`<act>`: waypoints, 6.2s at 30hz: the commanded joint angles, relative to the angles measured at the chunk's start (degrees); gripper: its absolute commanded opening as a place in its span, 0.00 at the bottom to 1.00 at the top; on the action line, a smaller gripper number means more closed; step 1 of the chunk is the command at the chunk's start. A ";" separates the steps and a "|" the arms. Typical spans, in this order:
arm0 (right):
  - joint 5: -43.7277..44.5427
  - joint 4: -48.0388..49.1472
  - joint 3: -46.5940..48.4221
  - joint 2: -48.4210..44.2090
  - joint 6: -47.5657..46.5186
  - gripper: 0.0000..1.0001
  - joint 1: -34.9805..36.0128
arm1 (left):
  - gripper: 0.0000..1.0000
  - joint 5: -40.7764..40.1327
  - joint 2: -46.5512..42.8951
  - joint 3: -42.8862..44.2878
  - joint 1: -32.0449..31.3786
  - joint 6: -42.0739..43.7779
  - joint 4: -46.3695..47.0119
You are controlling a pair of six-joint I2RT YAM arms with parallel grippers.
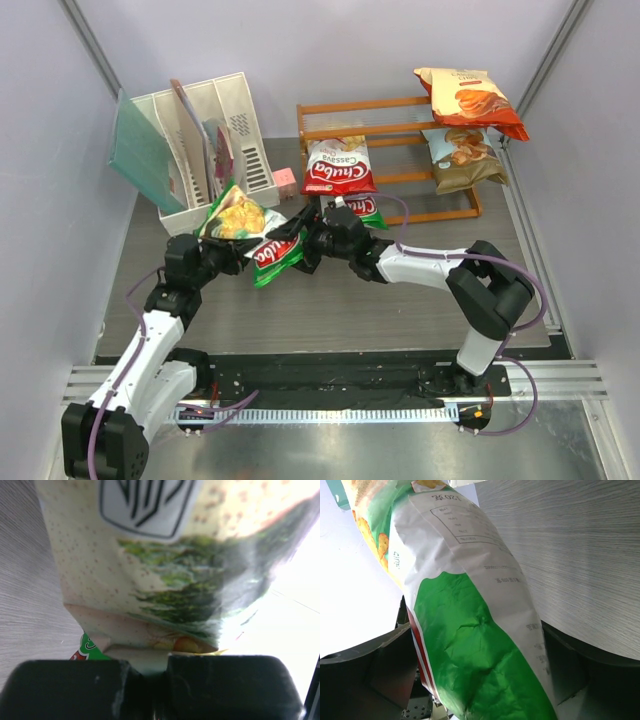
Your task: Place and organize the chips bags onto the shelf
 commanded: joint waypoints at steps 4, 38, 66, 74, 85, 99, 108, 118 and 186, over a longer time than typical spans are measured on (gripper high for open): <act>4.54 6.92 0.11 -1.95 0.51 0.88 0.70 | 0.00 3.05 0.39 1.03 0.09 -0.46 3.09; -8.72 -7.21 3.71 -10.90 -15.13 0.01 -2.98 | 0.69 4.82 -0.40 17.55 13.08 25.27 -30.91; 7.97 -72.00 10.84 -41.75 -38.18 0.01 -28.03 | 0.68 -3.09 -0.76 21.77 14.95 39.18 -43.05; 7.97 -77.10 9.95 -46.25 -39.65 0.01 -35.86 | 0.67 -2.92 0.56 22.48 15.03 38.84 -41.91; 14.82 -85.36 4.86 -50.37 -29.82 0.01 -36.74 | 0.67 -2.22 0.30 20.37 15.03 37.61 -40.42; 33.01 -78.18 3.37 -51.77 -19.62 0.01 -39.37 | 0.67 -1.16 0.39 19.93 15.03 36.73 -39.80; 26.88 -62.70 -11.21 -56.88 -8.02 0.01 -44.03 | 0.67 -0.28 2.15 21.60 15.03 36.11 -38.75; 23.63 -40.81 -21.16 -59.96 -7.66 0.01 -46.05 | 0.67 0.51 2.67 19.49 14.95 34.35 -37.25; 5.69 15.36 -21.33 -7.04 0.69 0.66 -58.62 | 0.65 -3.80 8.13 28.89 13.98 40.85 -43.58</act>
